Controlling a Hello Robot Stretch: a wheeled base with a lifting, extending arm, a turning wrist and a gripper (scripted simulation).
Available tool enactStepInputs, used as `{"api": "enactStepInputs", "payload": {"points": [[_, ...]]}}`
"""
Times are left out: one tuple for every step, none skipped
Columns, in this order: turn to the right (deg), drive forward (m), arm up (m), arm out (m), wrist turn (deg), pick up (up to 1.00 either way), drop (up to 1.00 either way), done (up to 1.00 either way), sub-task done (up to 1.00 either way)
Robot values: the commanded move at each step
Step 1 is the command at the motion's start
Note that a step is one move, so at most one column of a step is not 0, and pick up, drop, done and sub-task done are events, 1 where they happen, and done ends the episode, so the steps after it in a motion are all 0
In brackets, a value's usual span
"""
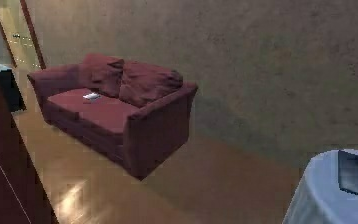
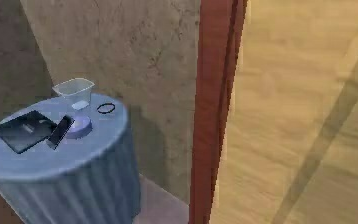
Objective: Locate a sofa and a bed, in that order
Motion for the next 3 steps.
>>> {"api": "enactStepInputs", "payload": {"points": [[0.0,0.75,0.0,0.0,0.0,0.0,0.0,0.0,0.0],[-45.0,0.0,0.0,0.0,0.0,0.0,0.0,0.0,0.0],[-39.0,0.0,0.0,0.0,0.0,0.0,0.0,0.0,0.0]]}}
